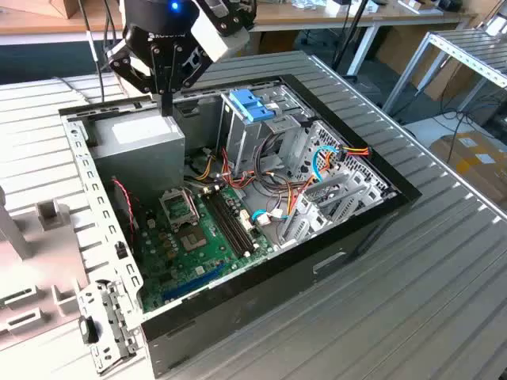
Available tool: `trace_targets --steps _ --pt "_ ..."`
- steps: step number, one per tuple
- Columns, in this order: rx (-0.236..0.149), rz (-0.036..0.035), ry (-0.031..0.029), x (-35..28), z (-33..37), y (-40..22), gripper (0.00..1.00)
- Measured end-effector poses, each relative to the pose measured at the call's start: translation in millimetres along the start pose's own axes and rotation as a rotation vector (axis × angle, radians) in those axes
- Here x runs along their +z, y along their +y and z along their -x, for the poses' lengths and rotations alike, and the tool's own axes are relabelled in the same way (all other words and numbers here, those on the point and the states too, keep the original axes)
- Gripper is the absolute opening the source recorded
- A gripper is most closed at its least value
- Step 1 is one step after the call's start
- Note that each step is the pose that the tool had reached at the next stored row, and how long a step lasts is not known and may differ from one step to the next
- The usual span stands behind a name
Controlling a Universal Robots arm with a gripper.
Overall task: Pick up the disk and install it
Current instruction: 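Reach for the disk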
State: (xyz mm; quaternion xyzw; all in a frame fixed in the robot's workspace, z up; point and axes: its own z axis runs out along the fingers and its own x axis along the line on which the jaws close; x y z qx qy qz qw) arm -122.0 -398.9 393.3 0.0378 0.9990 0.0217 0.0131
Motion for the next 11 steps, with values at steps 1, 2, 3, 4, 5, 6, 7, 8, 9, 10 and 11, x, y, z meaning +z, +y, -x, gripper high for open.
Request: trace_targets --steps 1,2,3,4,5,6,7,8,9,10,11 --pt "0.000 0.0000 0.0000 0.0 0.0 0.0 0.11" --pt "0.000 0.0000 0.0000 0.0 -0.2 0.0 0.11" --pt "0.000 0.0000 0.0000 0.0 -0.6 0.0 0.11" --pt "0.000 0.0000 0.0000 0.0 -0.7 0.0 0.11" --pt "0.000 0.0000 0.0000 0.0 -0.8 0.0 0.11" --pt "0.000 -0.0001 0.0001 -0.1 -1.2 -0.1 0.11" --pt "0.000 0.0000 0.0000 0.0 -1.4 -0.1 0.11" --pt "0.000 0.0000 0.0000 -0.1 -2.2 -0.1 0.11" --pt "0.000 0.0000 0.0000 -0.1 -2.8 -0.2 0.11" --pt "0.000 0.0000 0.0000 -0.1 -3.5 -0.3 0.11" --pt "0.000 0.0000 0.0001 -0.1 -4.1 -0.3 0.11"
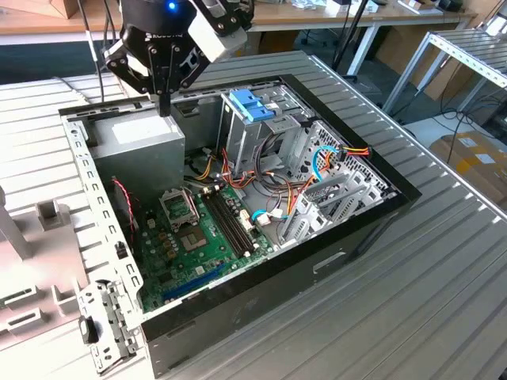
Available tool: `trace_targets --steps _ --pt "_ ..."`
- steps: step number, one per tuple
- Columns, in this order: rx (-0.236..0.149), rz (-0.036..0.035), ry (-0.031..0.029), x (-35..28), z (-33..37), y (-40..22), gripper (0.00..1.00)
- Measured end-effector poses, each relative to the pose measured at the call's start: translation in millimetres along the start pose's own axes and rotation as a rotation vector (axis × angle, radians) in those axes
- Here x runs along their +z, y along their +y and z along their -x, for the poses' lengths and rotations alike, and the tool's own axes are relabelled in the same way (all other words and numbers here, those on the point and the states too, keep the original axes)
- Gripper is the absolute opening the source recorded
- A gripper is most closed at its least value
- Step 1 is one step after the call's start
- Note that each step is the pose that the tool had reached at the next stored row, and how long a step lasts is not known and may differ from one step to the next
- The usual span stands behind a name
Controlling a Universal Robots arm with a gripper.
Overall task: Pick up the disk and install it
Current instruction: 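Reach for the disk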
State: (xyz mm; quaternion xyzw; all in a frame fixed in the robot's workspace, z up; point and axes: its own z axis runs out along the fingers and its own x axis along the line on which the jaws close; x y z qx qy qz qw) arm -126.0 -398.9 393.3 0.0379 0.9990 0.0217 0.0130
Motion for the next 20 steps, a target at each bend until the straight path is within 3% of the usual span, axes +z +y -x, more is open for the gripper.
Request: trace_targets --steps 20 --pt "0.000 0.0000 0.0000 -0.2 -6.1 -0.5 0.11"
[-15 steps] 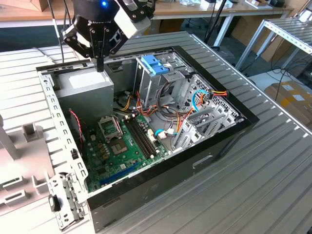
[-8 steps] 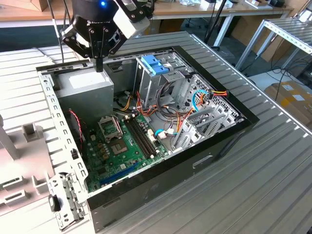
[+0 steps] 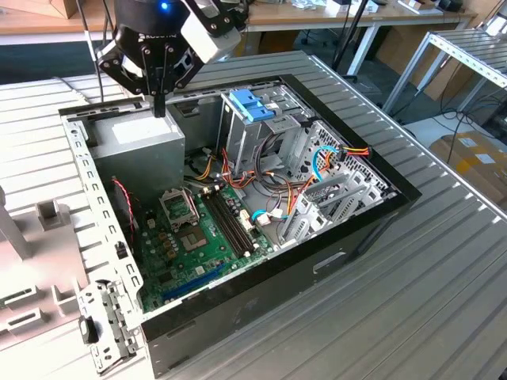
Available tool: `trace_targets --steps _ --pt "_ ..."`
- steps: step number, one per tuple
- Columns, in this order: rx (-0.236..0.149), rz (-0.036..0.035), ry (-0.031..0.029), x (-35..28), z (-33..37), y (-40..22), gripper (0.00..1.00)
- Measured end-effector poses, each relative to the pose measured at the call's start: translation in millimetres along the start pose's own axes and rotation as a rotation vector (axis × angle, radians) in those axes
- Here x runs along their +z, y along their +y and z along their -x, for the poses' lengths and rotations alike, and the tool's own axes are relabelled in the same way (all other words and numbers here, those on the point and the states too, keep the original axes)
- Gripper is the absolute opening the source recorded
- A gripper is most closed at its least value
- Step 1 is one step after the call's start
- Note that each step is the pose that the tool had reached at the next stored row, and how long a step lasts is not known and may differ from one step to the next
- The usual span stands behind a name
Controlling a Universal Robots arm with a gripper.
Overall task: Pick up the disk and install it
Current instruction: 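Reach for the disk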
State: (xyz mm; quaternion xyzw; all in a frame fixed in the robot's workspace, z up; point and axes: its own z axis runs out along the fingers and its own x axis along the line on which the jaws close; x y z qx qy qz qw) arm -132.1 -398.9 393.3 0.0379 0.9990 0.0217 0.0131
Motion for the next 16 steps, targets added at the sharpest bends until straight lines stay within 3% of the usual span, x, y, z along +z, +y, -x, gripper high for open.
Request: trace_targets --steps 16 --pt "0.000 0.0001 0.0000 0.2 -2.6 -0.2 0.11"
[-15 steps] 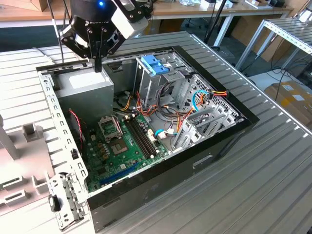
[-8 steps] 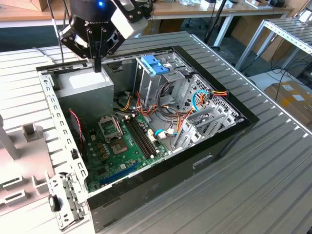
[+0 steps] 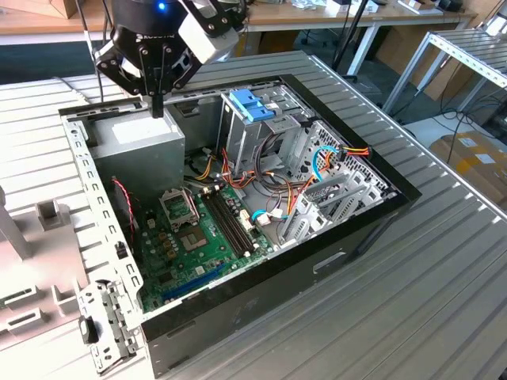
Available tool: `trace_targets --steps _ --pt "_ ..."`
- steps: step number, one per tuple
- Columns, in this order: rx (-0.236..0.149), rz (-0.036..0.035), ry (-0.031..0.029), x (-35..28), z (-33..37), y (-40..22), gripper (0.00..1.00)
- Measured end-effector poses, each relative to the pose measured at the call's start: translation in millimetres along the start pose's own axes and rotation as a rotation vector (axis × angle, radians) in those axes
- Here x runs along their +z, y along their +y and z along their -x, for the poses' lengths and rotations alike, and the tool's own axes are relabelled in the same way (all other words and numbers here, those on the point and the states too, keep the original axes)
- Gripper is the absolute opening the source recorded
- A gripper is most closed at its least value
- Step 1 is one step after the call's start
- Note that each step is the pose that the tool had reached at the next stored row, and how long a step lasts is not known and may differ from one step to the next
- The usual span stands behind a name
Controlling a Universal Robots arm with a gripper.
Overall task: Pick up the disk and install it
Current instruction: 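Reach for the disk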
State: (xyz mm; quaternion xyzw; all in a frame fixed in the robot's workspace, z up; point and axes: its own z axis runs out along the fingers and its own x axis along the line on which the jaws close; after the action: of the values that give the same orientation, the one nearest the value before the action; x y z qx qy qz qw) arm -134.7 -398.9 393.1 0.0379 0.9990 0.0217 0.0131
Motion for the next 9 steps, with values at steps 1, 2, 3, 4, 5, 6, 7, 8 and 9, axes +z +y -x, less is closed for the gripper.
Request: trace_targets --steps 1,2,3,4,5,6,7,8,9 --pt "0.000 0.0000 0.0000 0.0 -0.2 0.0 0.11" --pt "0.000 0.0000 0.0000 0.0 -0.3 0.0 0.11" --pt "0.000 -0.0001 0.0000 0.0 -0.6 -0.1 0.11" --pt "0.000 -0.0003 0.0000 0.0 -1.2 -0.1 0.11" --pt "0.000 -0.0004 0.0000 0.0 -1.3 -0.1 0.11" --pt "0.000 -0.0005 -0.0001 0.0 -1.4 -0.1 0.11" --pt "0.000 -0.0005 -0.0001 0.0 -1.8 -0.1 0.11" --pt "0.000 -0.0006 0.0000 0.0 -1.9 -0.2 0.11" --pt "0.000 -0.0006 0.0000 0.0 -2.2 -0.2 0.11"
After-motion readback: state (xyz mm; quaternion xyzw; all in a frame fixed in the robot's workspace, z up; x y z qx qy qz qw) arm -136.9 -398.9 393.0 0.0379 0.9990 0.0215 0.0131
